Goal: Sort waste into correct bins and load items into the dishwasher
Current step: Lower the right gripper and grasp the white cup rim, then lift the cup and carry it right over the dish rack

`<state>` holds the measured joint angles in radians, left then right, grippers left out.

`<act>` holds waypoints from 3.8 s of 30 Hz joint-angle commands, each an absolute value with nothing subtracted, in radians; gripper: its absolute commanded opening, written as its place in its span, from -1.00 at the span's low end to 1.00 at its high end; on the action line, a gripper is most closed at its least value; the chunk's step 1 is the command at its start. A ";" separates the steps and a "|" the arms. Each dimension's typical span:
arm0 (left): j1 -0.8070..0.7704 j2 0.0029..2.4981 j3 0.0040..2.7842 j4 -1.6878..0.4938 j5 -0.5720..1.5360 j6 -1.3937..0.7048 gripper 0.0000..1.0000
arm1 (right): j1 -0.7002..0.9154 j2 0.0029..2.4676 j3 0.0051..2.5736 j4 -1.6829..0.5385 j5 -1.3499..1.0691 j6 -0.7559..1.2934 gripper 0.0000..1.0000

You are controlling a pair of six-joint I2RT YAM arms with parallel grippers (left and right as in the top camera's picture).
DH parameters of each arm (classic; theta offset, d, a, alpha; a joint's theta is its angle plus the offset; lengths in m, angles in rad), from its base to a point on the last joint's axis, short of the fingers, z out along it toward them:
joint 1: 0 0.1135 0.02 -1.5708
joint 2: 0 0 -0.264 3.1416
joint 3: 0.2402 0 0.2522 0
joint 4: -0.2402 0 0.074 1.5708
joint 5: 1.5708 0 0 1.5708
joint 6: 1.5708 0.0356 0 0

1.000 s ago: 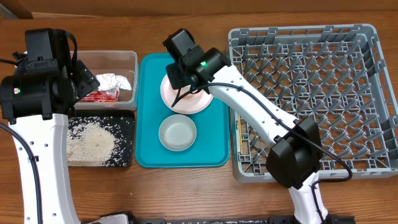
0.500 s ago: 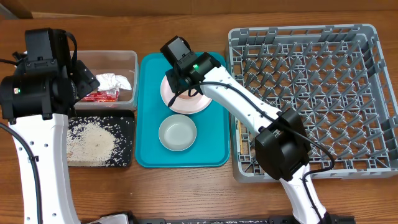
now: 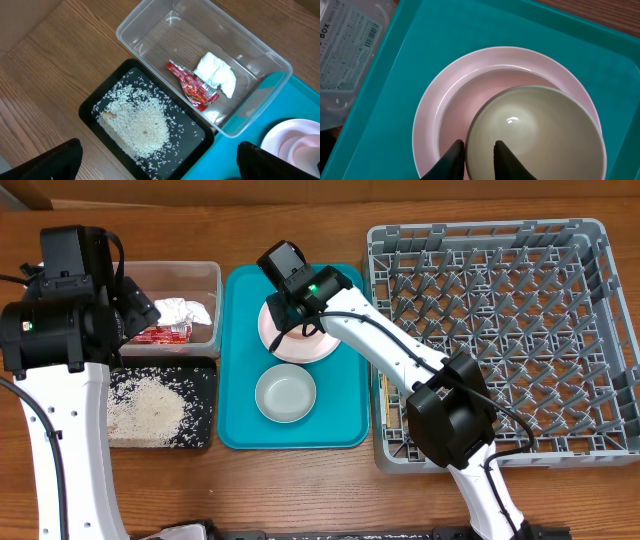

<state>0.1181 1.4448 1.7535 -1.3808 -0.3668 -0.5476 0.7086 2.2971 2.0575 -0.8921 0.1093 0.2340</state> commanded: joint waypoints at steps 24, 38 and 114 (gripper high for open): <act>0.121 1.442 1.769 -1.380 -0.366 -0.538 1.00 | 0.712 2.308 2.080 -0.935 0.119 0.231 -0.57; 0.121 1.442 1.769 -1.380 -0.366 -0.539 1.00 | 0.712 2.308 2.081 -0.979 0.119 0.231 -0.81; 0.117 1.442 1.769 -1.380 -0.365 -0.539 1.00 | -0.028 2.112 1.720 -0.914 -0.997 -0.034 -0.89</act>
